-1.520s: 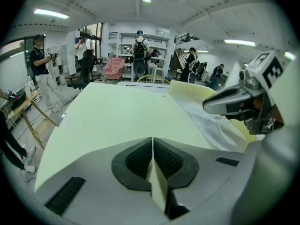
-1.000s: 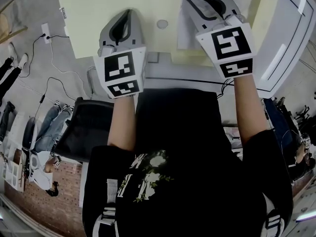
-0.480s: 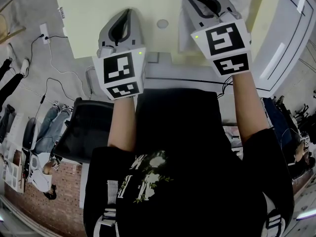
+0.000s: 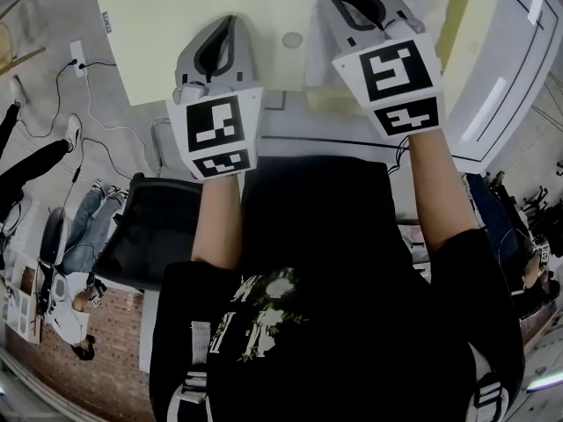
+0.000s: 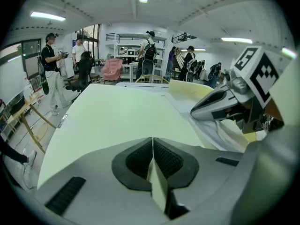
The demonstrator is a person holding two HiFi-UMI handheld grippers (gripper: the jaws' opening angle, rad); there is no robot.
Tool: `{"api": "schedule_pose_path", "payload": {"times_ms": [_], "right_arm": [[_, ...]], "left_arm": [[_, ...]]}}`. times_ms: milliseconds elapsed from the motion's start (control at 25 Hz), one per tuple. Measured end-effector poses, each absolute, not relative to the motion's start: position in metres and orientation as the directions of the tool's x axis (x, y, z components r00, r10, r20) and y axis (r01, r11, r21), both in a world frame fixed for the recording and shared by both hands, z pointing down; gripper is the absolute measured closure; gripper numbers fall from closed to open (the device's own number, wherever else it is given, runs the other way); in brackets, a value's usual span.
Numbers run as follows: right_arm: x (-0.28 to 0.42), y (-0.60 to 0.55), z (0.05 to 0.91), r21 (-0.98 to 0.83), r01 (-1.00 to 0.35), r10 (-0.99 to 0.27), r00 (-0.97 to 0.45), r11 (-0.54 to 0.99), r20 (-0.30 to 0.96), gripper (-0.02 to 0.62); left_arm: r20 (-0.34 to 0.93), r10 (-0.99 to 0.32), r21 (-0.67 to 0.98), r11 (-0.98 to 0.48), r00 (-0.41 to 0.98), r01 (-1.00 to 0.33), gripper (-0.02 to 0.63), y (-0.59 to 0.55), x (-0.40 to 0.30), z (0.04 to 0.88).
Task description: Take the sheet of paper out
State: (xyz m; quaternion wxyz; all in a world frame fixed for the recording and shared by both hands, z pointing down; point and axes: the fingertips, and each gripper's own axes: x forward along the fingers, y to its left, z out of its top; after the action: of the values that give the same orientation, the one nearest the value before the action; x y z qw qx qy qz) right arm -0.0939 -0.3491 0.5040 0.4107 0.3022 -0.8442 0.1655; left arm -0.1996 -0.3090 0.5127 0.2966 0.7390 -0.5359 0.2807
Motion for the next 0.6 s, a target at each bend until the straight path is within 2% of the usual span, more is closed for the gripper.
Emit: {"api": "schedule_pose_path", "payload": {"times_ms": [600], "right_arm": [[-0.137,-0.346,0.490,-0.040,-0.619,-0.393,-0.547,0.784,0.739,0.591]], "left_arm": [[0.741,-0.631,0.123,-0.206,0.228,-0.971,0.604,-0.291,-0.226,0.510]]}}
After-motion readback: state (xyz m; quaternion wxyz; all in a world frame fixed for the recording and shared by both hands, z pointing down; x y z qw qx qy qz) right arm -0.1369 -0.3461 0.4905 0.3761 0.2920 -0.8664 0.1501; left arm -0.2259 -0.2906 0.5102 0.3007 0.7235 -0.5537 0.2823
